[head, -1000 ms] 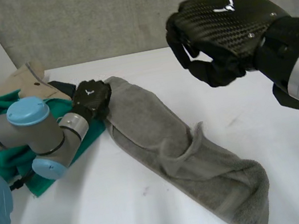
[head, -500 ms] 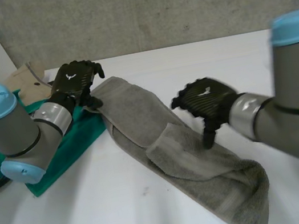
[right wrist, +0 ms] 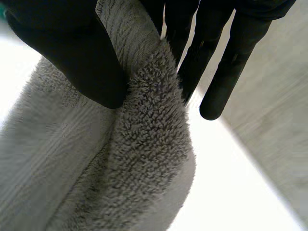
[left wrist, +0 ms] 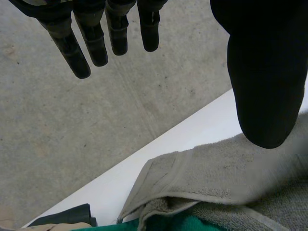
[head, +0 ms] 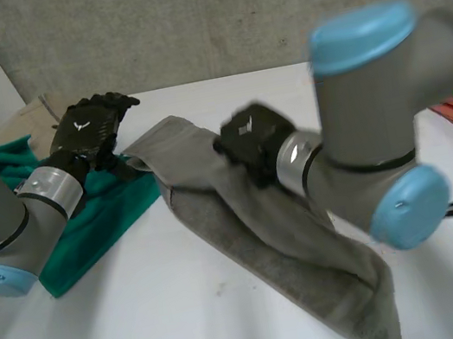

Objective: Fold the laundry.

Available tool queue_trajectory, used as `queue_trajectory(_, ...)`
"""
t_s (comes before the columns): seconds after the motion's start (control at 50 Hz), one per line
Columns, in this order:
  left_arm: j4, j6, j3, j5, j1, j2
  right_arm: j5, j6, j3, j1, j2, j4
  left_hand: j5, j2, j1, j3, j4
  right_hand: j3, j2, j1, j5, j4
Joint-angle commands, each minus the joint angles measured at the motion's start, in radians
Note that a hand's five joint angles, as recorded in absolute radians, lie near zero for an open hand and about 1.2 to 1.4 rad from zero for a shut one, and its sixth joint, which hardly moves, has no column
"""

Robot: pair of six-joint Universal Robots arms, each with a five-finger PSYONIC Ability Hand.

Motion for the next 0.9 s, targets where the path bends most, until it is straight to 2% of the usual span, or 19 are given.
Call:
queue_trajectory(0.02, 0.001, 0.005, 0.095, 0.025, -0.006, -0.130, -0.011, -0.003, 0.071, -0.003, -0.267, -0.001, -0.019, -0.030, -0.032, -0.032, -0.025, 0.210, 0.233, 0.301, 0.269, 0.203)
queue_trajectory(0.18, -0.016, 0.000, 0.256, 0.013, -0.046, -0.284, -0.071, -0.001, 0.175, 0.004, -0.545, 0.010, -0.019, -0.030, -0.032, -0.032, -0.025, 0.210, 0.233, 0.301, 0.269, 0.203)
queue_trajectory(0.3, -0.018, -0.015, 0.370, 0.005, -0.086, -0.365, -0.122, 0.007, 0.240, 0.005, -0.651, 0.014, 0.019, 0.008, 0.006, 0.006, 0.013, 0.210, 0.233, 0.301, 0.269, 0.203)
queue_trajectory(0.38, -0.059, -0.052, 0.391, 0.021, -0.126, -0.413, -0.120, 0.011, 0.261, 0.001, -0.709, 0.008, 0.171, 0.160, 0.158, 0.158, 0.166, 0.210, 0.233, 0.301, 0.269, 0.203)
queue_trajectory(0.42, -0.088, -0.066, 0.398, 0.025, -0.157, -0.423, -0.116, 0.017, 0.264, -0.007, -0.715, 0.007, 0.484, 0.473, 0.471, 0.471, 0.478, 0.210, 0.233, 0.301, 0.269, 0.203)
queue_trajectory(0.44, -0.117, -0.077, 0.401, 0.031, -0.177, -0.434, -0.116, 0.019, 0.266, -0.012, -0.717, 0.008, 0.916, 0.905, 0.903, 0.903, 0.910, 0.210, 0.233, 0.301, 0.269, 0.203)
queue_trajectory(0.46, -0.128, -0.080, 0.401, 0.031, -0.184, -0.436, -0.116, 0.019, 0.266, -0.013, -0.715, 0.008, 1.144, 1.133, 1.131, 1.131, 1.139, 0.210, 0.233, 0.301, 0.269, 0.203)
queue_trajectory(0.5, -0.144, -0.072, 0.395, 0.015, -0.206, -0.434, -0.113, 0.017, 0.275, -0.013, -0.715, 0.013, 1.149, 1.138, 1.136, 1.136, 1.143, 0.210, 0.233, 0.301, 0.269, 0.203)
queue_trajectory(0.58, -0.151, -0.071, 0.388, -0.024, -0.197, -0.381, -0.100, 0.010, 0.300, -0.047, -0.709, 0.024, 1.149, 1.138, 1.136, 1.136, 1.143, 0.210, 0.233, 0.301, 0.269, 0.203)
queue_trajectory(0.62, -0.151, -0.071, 0.375, -0.053, -0.171, -0.319, -0.094, 0.002, 0.312, -0.091, -0.708, 0.036, 1.149, 1.138, 1.136, 1.136, 1.143, 0.210, 0.233, 0.301, 0.269, 0.203)
queue_trajectory(0.7, -0.130, -0.069, 0.322, -0.087, -0.073, -0.167, -0.108, -0.067, 0.343, -0.272, -0.692, 0.109, 1.149, 1.138, 1.136, 1.136, 1.143, 0.210, 0.233, 0.301, 0.269, 0.203)
queue_trajectory(0.72, -0.096, -0.069, 0.313, -0.079, -0.041, -0.109, -0.111, -0.105, 0.352, -0.327, -0.663, 0.119, 1.149, 1.138, 1.136, 1.136, 1.143, 0.210, 0.233, 0.301, 0.269, 0.203)
queue_trajectory(0.8, -0.024, -0.063, 0.321, -0.068, -0.022, -0.051, -0.103, -0.193, 0.331, -0.410, -0.558, 0.117, 1.149, 1.138, 1.136, 1.136, 1.143, 0.210, 0.233, 0.301, 0.269, 0.203)
queue_trajectory(0.9, 0.121, -0.045, 0.427, -0.062, -0.025, -0.058, -0.053, -0.168, 0.160, -0.418, -0.418, -0.022, 1.149, 1.138, 1.136, 1.136, 1.143, 0.210, 0.233, 0.301, 0.269, 0.203)
